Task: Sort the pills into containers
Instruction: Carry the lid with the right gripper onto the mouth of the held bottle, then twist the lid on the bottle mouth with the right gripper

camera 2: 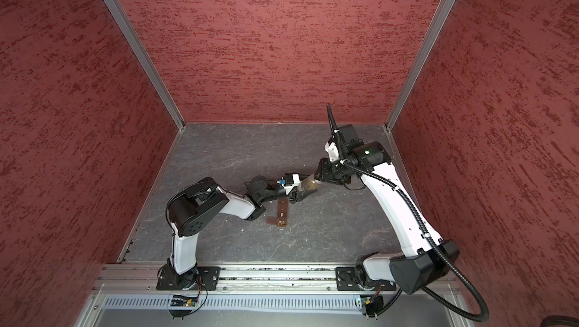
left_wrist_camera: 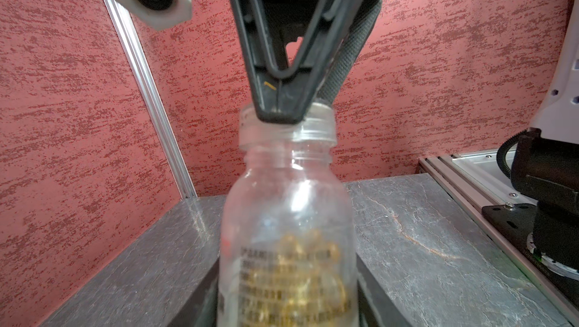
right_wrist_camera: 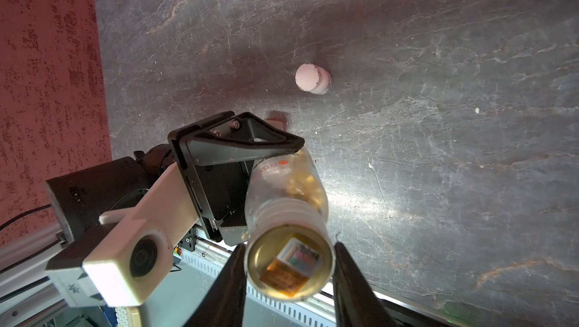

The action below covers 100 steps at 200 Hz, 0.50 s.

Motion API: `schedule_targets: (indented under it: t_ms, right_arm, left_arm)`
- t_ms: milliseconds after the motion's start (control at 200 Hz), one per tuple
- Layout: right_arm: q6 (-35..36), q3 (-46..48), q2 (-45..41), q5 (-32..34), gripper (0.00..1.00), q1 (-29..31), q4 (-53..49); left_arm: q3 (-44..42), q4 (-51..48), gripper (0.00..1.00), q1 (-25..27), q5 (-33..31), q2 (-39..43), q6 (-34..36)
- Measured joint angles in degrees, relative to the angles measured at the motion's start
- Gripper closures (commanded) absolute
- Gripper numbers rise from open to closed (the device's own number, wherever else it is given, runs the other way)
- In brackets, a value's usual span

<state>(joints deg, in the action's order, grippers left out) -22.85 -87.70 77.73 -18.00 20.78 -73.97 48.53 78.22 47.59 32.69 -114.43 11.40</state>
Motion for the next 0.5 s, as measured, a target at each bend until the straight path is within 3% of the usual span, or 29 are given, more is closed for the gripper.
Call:
schedule_targets:
  t_ms: [501]
  right_arm:
    - [-1.9, 5.4, -1.7, -1.8, 0.62, -0.3, 4.8]
  left_arm:
    - [-1.4, -1.1, 1.0, 0.0, -1.4, 0.0, -0.2]
